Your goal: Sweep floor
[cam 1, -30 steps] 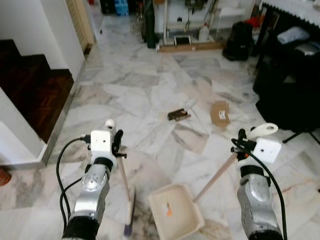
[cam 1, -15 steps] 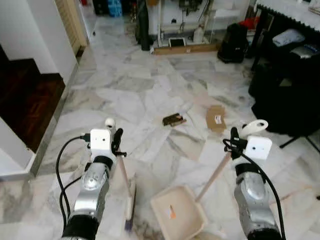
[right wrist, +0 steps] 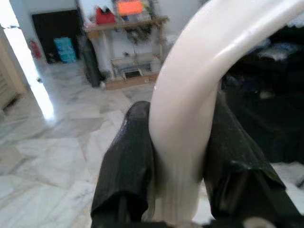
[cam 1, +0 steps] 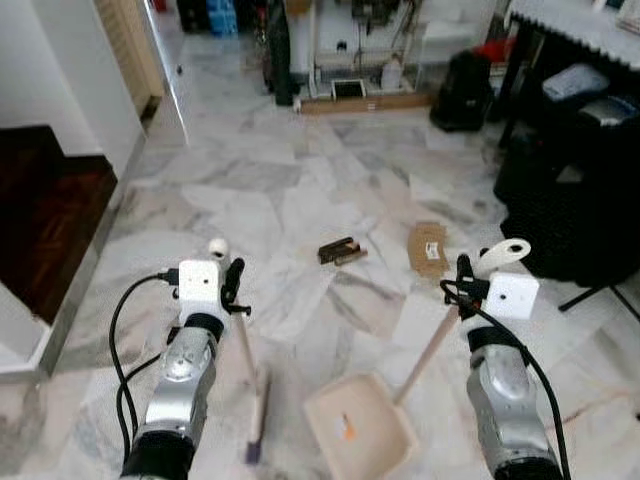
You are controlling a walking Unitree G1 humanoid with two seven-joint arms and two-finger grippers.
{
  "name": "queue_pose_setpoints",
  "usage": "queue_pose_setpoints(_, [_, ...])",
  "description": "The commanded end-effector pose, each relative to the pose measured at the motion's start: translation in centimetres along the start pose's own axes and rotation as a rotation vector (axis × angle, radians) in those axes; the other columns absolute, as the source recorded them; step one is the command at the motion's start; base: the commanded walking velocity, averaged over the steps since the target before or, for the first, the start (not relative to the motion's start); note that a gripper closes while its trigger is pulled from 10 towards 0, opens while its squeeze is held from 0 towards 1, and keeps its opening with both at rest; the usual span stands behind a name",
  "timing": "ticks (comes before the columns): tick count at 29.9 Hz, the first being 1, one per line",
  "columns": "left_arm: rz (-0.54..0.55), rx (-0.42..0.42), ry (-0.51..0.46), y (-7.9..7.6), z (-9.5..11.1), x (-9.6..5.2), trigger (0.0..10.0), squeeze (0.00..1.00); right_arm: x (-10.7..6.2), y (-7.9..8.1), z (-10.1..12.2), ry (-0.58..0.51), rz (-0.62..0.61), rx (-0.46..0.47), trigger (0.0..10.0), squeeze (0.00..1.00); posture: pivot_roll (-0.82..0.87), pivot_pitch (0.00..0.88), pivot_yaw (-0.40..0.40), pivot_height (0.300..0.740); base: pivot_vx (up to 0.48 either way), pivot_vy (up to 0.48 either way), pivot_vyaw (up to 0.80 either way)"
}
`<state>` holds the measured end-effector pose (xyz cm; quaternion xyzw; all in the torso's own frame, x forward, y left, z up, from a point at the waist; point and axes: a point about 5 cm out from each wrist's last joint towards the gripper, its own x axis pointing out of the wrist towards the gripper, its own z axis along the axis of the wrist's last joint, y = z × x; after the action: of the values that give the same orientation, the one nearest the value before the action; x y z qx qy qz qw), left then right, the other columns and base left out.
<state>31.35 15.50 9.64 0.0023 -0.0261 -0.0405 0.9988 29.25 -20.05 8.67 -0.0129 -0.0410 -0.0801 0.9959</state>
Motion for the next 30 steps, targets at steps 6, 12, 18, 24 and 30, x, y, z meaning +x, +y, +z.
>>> queue_pose_setpoints(6, [-0.012, 0.016, -0.063, 0.33, 1.46, 0.36, 10.0, 0.00, 0.34, 0.26, 1.06, -0.054, -0.012, 0.018, 10.0, 0.00, -0.09, 0.000, 0.058, 0.740, 0.358, 0.000, 0.00])
queue_pose_setpoints(12, [-0.021, 0.012, -0.064, -0.03, 1.47, 0.43, 10.0, 0.00, 0.29, 0.24, 1.04, -0.056, -0.011, 0.015, 10.0, 0.00, -0.09, 0.000, 0.061, 0.740, 0.361, 0.000, 0.00])
queue_pose_setpoints(18, [-0.022, 0.010, -0.064, -0.02, 1.60, 0.62, 10.0, 0.00, 0.49, 0.35, 1.20, -0.059, -0.008, 0.019, 10.0, 0.00, -0.09, 0.000, 0.056, 0.740, 0.359, 0.000, 0.00])
queue_pose_setpoints(24, [-0.012, 0.014, -0.065, 0.28, 1.67, 0.63, 10.0, 0.00, 0.65, 0.40, 1.31, -0.061, -0.011, 0.026, 10.0, 0.00, -0.08, 0.000, 0.051, 0.740, 0.359, 0.000, 0.00])
queue_pose_setpoints(30, [-0.007, 0.011, -0.066, 0.29, 1.68, 0.64, 10.0, 0.00, 0.77, 0.40, 1.58, -0.074, -0.005, 0.007, 10.0, 0.00, -0.09, 0.000, 0.049, 0.740, 0.360, 0.000, 0.00])
